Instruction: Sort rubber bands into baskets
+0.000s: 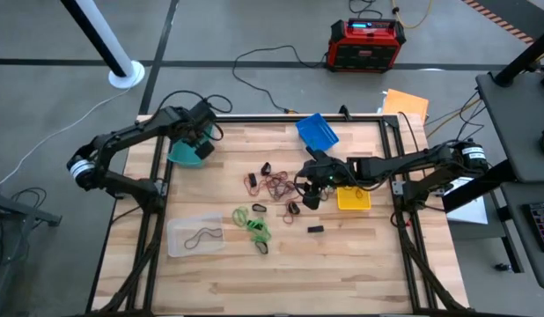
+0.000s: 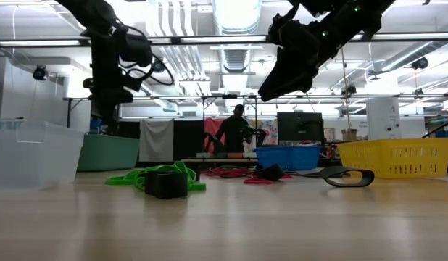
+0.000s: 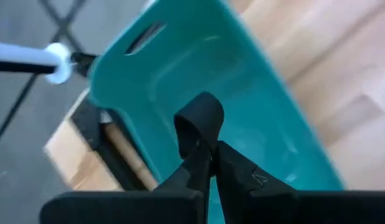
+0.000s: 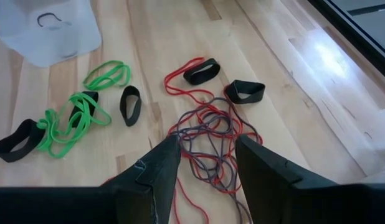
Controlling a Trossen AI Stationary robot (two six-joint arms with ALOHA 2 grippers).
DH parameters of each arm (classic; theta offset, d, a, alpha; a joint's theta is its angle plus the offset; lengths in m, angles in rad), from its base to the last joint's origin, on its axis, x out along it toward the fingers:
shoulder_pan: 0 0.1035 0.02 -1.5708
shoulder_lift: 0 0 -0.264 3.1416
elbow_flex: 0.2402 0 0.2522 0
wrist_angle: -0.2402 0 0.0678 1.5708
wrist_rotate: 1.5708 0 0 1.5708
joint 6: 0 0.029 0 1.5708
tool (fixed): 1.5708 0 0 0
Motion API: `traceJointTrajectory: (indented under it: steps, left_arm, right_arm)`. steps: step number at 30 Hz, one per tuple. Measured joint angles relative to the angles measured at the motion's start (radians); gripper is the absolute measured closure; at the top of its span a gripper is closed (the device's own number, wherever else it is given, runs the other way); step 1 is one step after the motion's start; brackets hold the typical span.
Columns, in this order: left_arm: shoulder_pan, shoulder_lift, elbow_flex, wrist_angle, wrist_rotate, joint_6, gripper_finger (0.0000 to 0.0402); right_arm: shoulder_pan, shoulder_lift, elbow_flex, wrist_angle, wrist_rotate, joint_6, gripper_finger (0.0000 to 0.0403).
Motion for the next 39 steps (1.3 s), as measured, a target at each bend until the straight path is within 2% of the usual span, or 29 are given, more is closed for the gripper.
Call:
traceJointTrajectory:
  steps: [3, 12, 19, 23, 27, 33, 35, 39]
  left_arm:
    - [0.0, 0.014, 0.0, -0.002, -0.042, -0.014, 0.0373]
    - [-0.01, 0.001, 0.0, -0.001, -0.043, -0.017, 0.0277]
    - [-0.084, -0.05, 0.0, 0.049, -0.027, -0.028, 0.0245]
    - [-0.188, -0.097, -0.007, 0.096, 0.093, -0.019, 0.0245]
    - [-0.337, -0.13, -0.042, 0.185, 0.164, -0.002, 0.0245]
    - [-0.588, -0.133, -0.147, 0.468, 0.24, 0.074, 0.0245]
    - [-0.663, -0.116, -0.178, 0.564, 0.239, 0.104, 0.0245]
    - [-0.749, -0.065, -0.222, 0.674, 0.15, 0.157, 0.0245]
  right_arm:
    - [0.0, 0.0, 0.0, 0.0, -0.004, 0.003, 0.0252]
    - [0.0, 0.0, 0.0, 0.0, -0.004, 0.007, 0.0252]
    - [0.0, 0.0, 0.0, -0.001, -0.004, 0.03, 0.0252]
    - [0.006, 0.005, 0.0, -0.008, -0.003, 0.03, 0.0252]
    - [0.025, 0.029, -0.001, 0.01, -0.004, 0.029, 0.0252]
    - [0.05, 0.087, 0.005, 0.045, -0.003, 0.029, 0.0252]
    - [0.055, 0.095, 0.008, 0.045, -0.004, 0.033, 0.0252]
    - [0.063, 0.094, 0.008, 0.043, -0.004, 0.043, 0.0252]
